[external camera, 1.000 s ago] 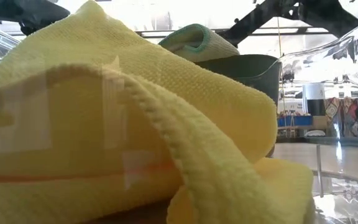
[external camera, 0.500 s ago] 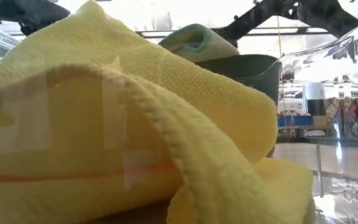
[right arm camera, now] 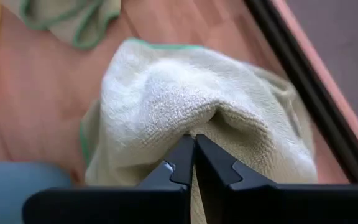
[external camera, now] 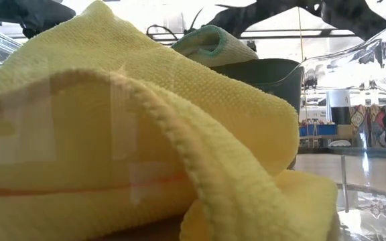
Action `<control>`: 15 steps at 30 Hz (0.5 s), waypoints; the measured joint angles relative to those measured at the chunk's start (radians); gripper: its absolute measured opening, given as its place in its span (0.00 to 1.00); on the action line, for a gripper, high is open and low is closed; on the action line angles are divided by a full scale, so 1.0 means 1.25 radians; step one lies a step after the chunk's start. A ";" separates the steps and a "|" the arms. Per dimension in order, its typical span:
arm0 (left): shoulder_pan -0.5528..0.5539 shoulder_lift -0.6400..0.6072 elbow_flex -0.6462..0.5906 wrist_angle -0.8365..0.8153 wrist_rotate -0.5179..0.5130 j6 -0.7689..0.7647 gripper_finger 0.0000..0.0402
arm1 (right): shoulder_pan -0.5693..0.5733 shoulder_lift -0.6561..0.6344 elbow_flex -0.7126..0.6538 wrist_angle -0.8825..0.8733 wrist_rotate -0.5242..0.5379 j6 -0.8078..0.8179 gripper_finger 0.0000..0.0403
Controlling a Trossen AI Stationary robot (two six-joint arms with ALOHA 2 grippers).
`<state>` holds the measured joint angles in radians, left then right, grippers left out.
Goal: Sort microfiber towel by color & place in baskets
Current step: Put the right green microfiber cloth into the blue bin, then put the green microfiber cloth into the blue bin
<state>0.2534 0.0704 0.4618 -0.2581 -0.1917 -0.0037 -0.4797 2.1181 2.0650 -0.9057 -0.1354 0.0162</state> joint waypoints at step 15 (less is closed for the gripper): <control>0.000 0.000 0.000 -0.024 0.022 -0.005 0.19 | 0.045 0.000 0.201 -0.169 -0.027 0.060 0.02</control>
<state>0.2531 0.0704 0.4618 -0.2885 -0.1638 -0.0097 -0.4235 2.1181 2.3159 -1.1173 -0.1693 0.0917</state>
